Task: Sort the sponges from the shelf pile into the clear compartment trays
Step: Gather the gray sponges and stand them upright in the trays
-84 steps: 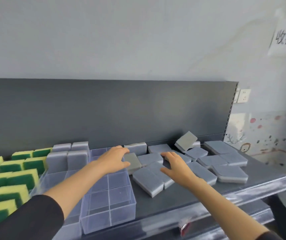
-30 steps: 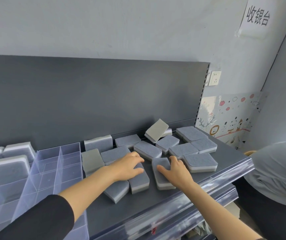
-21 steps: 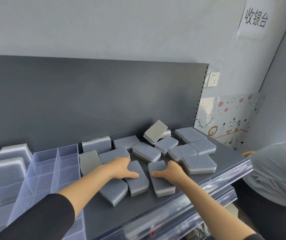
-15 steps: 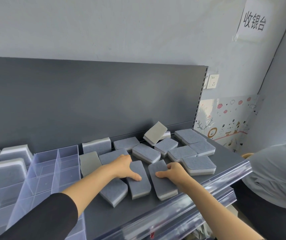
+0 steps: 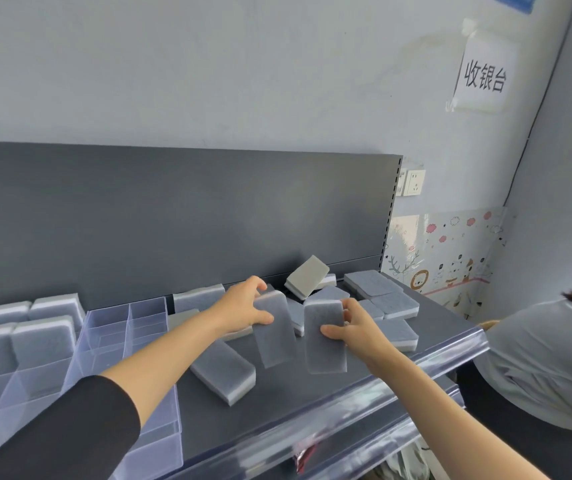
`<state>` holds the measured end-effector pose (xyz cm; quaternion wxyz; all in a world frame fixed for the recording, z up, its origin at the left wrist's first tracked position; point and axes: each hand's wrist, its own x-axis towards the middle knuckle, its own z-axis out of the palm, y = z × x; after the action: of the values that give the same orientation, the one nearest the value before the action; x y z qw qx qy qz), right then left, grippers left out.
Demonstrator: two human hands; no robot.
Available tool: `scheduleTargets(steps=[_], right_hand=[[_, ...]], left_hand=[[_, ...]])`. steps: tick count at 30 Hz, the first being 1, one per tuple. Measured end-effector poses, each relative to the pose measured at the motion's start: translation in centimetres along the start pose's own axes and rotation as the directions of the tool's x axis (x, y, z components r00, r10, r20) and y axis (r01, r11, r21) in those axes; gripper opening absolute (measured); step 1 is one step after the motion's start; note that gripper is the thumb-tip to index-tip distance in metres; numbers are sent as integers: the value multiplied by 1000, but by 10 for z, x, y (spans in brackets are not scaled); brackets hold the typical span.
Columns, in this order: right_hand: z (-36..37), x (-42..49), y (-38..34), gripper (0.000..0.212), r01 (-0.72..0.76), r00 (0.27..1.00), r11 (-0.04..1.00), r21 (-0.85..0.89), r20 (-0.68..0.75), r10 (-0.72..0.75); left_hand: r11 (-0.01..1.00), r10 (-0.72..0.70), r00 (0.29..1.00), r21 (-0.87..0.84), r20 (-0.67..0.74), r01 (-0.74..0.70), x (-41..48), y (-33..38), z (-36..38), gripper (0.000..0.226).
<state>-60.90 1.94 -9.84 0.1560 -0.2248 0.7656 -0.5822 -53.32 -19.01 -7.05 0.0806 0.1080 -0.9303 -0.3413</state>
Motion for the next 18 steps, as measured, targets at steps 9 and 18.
scheduleTargets(steps=[9,18], right_hand=[[36,-17,-41,30,127,990,988,89,56,-132],[119,-15,-84,29,227,950,971,77,204,-238]], left_hand=[[996,66,981,64,-180,-56,-71,4,-49,33],[993,-21,933,101,-359,61,-141,-30,-128,30]])
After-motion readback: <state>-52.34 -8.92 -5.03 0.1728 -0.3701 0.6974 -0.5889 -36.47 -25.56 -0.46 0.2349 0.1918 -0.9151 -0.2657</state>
